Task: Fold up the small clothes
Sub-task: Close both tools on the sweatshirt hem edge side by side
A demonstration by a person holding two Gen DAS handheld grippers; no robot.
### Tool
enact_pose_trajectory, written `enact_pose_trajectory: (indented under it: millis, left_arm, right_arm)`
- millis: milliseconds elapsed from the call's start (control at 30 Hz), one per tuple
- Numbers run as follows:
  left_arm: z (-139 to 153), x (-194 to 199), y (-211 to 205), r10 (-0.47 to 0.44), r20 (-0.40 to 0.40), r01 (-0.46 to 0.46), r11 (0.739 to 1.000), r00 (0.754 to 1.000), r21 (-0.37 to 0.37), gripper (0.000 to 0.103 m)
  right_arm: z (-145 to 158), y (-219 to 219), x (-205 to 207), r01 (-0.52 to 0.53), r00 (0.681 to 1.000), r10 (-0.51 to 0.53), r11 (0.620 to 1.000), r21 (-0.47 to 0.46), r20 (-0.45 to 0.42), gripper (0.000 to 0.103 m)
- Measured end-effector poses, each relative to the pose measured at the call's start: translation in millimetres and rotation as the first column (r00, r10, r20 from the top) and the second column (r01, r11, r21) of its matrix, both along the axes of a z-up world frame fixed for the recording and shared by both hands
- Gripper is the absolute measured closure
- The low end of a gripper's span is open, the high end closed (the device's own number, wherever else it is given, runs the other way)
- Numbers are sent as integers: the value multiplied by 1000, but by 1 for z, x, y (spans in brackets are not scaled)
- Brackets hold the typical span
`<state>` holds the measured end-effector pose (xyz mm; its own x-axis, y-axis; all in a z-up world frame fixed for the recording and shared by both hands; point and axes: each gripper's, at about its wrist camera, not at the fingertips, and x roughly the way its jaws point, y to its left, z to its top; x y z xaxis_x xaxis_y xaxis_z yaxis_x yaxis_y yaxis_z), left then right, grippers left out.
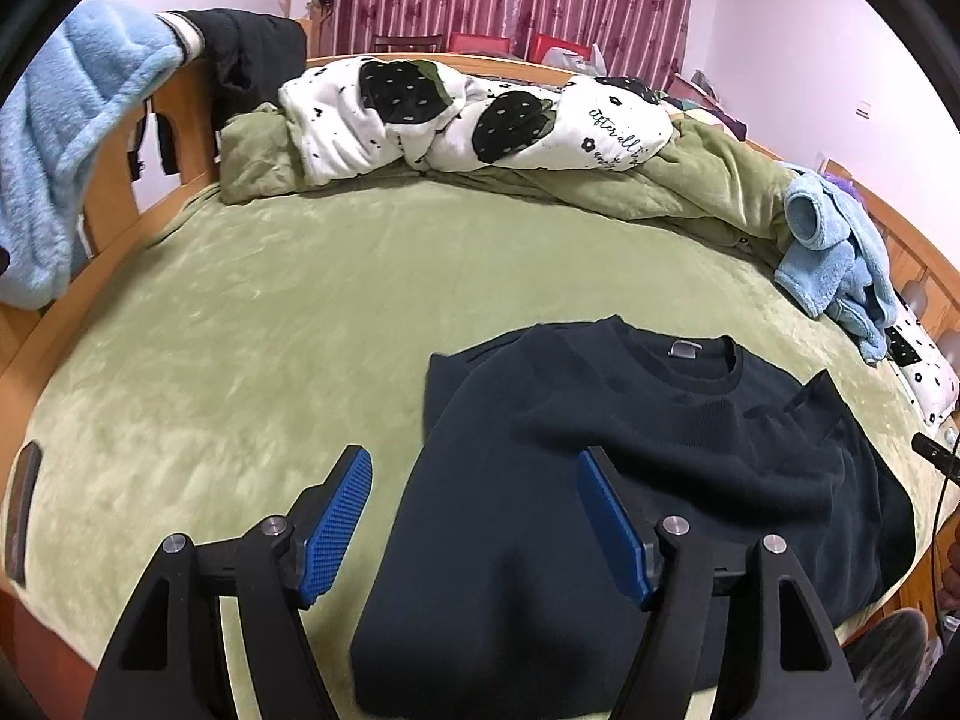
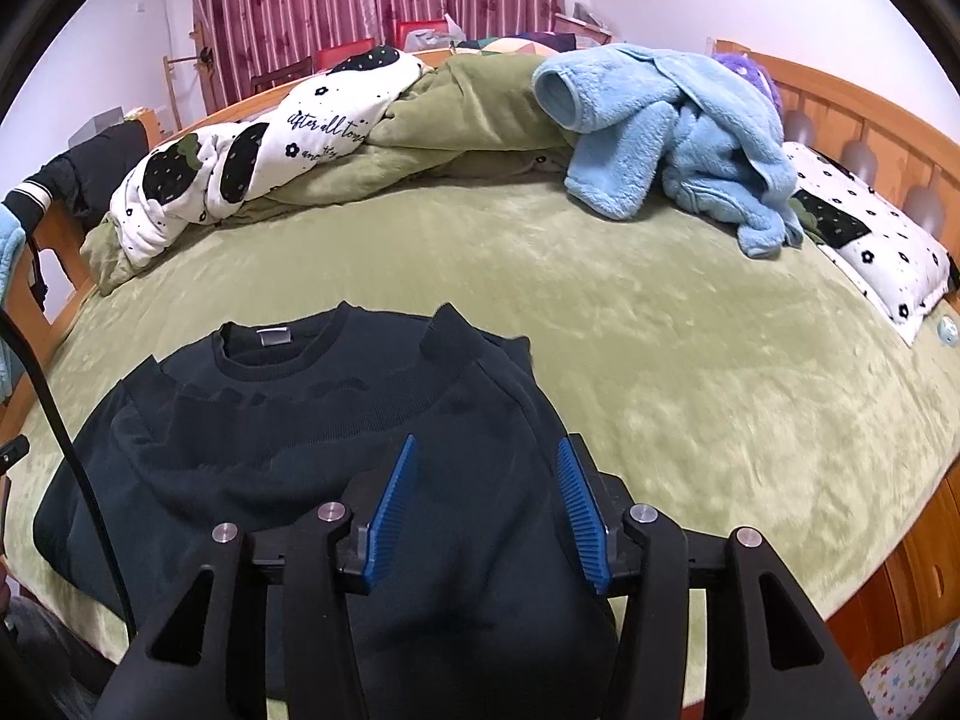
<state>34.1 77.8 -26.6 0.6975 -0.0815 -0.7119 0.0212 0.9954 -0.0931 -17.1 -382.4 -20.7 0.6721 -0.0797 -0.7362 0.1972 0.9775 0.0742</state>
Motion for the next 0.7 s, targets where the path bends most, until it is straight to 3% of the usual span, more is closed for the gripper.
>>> enact_pose_trajectory:
  millis: [267,467,700]
  left_arm:
    - [-19,57,-19,-43,-21,43,999,999,-12,34]
    - [-38,110,-39,-79,-56,80,997,995,12,34]
    - [-63,145,-47,-107,-103,111,993,989,39,34]
  right_arm:
    - [-23,0,54,-13,999,13,1000,-6,-34,55]
    - [-48,0,104,-21,997,23,1000,23,-78,55]
    - [-82,-1,152,-36,989,35,999,-4,-144,54]
